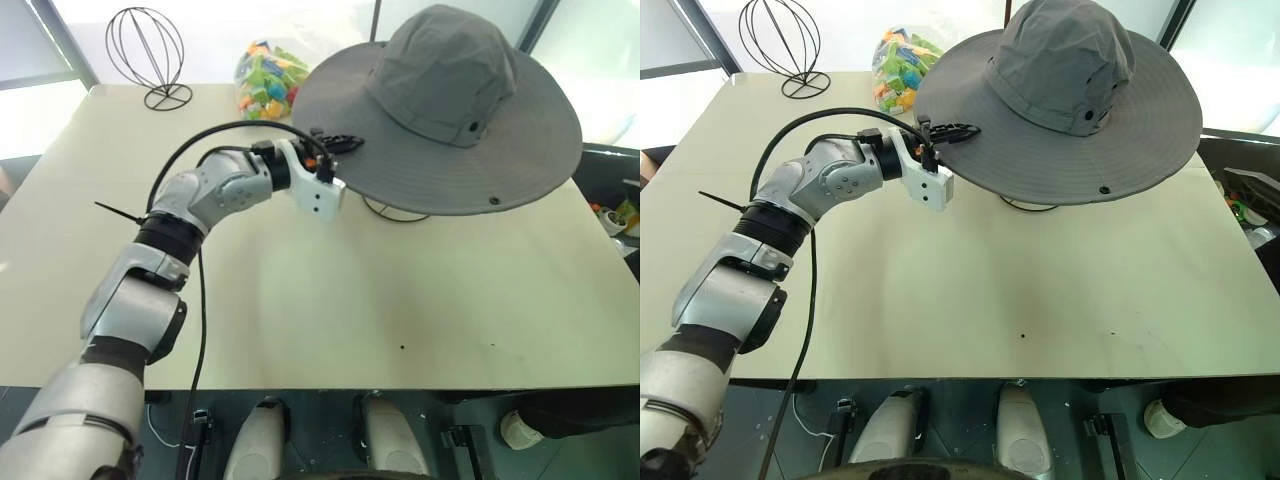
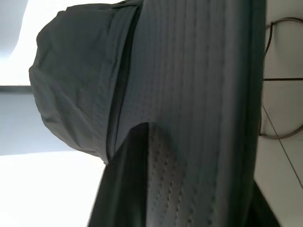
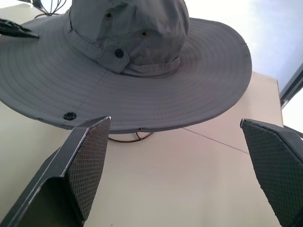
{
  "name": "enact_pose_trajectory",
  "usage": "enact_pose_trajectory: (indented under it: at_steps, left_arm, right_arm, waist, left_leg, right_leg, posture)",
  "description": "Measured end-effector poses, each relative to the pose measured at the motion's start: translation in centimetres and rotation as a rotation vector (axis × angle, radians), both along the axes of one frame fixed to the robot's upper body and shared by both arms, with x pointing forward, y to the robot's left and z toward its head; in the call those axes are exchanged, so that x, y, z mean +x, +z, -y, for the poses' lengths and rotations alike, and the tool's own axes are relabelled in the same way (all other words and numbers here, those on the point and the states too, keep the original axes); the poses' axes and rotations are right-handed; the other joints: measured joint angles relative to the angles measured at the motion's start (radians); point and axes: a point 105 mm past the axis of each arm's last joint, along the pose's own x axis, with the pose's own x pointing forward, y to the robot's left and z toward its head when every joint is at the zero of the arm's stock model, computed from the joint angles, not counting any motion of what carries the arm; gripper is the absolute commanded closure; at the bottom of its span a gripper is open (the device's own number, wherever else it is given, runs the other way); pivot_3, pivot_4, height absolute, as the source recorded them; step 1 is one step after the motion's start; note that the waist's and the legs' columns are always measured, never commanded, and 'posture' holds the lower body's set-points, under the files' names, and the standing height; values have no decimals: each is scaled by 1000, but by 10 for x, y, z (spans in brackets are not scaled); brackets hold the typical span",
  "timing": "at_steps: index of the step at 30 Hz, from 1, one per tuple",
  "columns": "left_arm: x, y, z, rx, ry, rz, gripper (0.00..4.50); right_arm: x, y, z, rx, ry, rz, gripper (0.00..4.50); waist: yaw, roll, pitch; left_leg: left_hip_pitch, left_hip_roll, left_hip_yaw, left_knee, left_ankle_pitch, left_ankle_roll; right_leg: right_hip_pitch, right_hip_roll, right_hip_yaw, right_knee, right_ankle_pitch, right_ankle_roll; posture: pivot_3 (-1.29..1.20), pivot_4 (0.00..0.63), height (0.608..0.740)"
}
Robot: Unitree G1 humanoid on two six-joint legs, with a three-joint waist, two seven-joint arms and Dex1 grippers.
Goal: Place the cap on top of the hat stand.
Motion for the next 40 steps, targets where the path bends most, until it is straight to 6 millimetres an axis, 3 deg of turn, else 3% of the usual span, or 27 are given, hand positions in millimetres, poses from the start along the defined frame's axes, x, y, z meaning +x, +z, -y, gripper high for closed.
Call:
enact_pose_trajectory:
  at_steps: [3, 10, 14, 17, 19, 20, 24, 27, 31, 34, 40]
  left_arm:
    - [0, -2, -4, 6, 7, -13, 66]
    - [-8, 2, -16, 10, -8, 11, 22]
    - [-25, 11, -36, -19, -45, 74, 22]
    - [-40, 25, -66, -109, -34, 55, 22]
    - [-43, 35, -72, -138, -28, 62, 22]
    - [-50, 34, -83, -126, -15, 24, 22]
    - [-49, 23, -147, -317, 213, -493, 22]
    - [-59, 39, -181, -512, 242, -850, 22]
    - [-71, 73, -207, -706, 146, -1117, 22]
    - [-76, 92, -219, -779, 68, -1213, 22]
    - [-73, 110, -221, -811, -8, -1262, 22]
  right_arm:
    - [1, 0, -1, -1, 2, 2, 0]
    - [5, -2, -4, -14, 21, -2, 0]
    - [7, -5, 0, -26, 26, -25, 0]
    - [8, -5, 5, -61, 34, -55, 0]
    - [9, -8, 7, -57, 33, -70, 0]
    - [10, -9, 6, -77, 54, -86, 0]
    - [10, -6, 16, -79, 75, -125, 0]
    - [8, 0, 13, -88, 127, -143, 0]
    - [9, 18, 13, -95, 165, -116, 0]
    - [14, 25, 18, -65, 168, -87, 0]
    - [25, 18, 23, -28, 175, -112, 0]
  waist:
    - [1, 0, 0]
    - [-2, 0, 0]
    - [-2, 0, 0]
    - [-3, 1, 0]
    - [7, 1, 0]
    - [0, 1, 0]
    - [-23, 2, -1]
    - [-28, 2, 0]
    - [-29, 2, 0]
    - [-30, 2, 0]
    - [-31, 2, 0]
  left_leg:
    - [0, 0, 0, 0, 0, 0]
    - [0, 0, 0, 0, 0, 0]
    - [0, 0, 0, 0, 0, 0]
    - [1, 0, 0, 0, 0, 0]
    - [1, 0, 0, 2, 0, 0]
    - [0, 0, 1, 3, 0, 0]
    - [2, 1, 1, 2, -1, 1]
    - [2, 1, 1, 3, -1, 1]
    - [2, 1, 1, 6, -1, 1]
    - [2, 1, 1, 6, -1, 1]
    - [2, 1, 1, 6, -1, 1]
  right_leg:
    - [0, 0, 0, 0, 0, 0]
    - [0, 0, 0, 0, 0, 0]
    - [0, 0, 0, 1, 0, 0]
    - [0, 0, 0, 1, 0, 0]
    - [2, 0, 0, 1, 0, 0]
    - [2, 0, 0, 0, 0, 0]
    - [1, 0, 1, 4, 0, -1]
    - [1, 0, 0, 7, -1, -1]
    - [1, 0, 0, 9, -1, -1]
    - [1, 0, 0, 10, -3, -2]
    - [-1, 0, 0, 11, -3, -2]
  posture:
    - [0, 150, 740]
    - [0, 150, 740]
    - [0, 150, 740]
    - [0, 150, 740]
    - [0, 150, 740]
    - [0, 150, 740]
    - [0, 150, 740]
    - [0, 150, 740]
    - [0, 150, 740]
    - [0, 150, 740]
    - [0, 150, 740]
